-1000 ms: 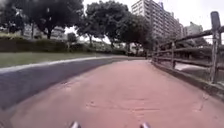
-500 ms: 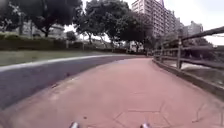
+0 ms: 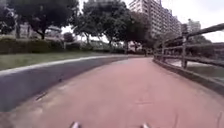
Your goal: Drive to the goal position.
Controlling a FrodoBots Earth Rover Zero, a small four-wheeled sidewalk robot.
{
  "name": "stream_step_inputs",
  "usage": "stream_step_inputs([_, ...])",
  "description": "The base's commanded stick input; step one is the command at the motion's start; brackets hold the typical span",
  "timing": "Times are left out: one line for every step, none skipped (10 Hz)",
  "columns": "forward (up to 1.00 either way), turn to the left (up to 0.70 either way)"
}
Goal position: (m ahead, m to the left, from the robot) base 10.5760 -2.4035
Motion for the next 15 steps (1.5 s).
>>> stream_step_inputs([0.7, 0.0])
stream_step_inputs([0.7, 0.0])
stream_step_inputs([0.7, 0.0])
stream_step_inputs([0.7, -0.04])
stream_step_inputs([0.7, -0.14])
stream_step_inputs([0.7, -0.32])
stream_step_inputs([0.7, -0.27])
stream_step_inputs([0.7, -0.1])
stream_step_inputs([0.7, 0.0])
stream_step_inputs([0.7, 0.0])
stream_step_inputs([0.7, 0.0])
stream_step_inputs([0.7, 0.0])
stream_step_inputs([0.7, 0.0])
stream_step_inputs([0.7, -0.01])
stream_step_inputs([0.7, -0.11])
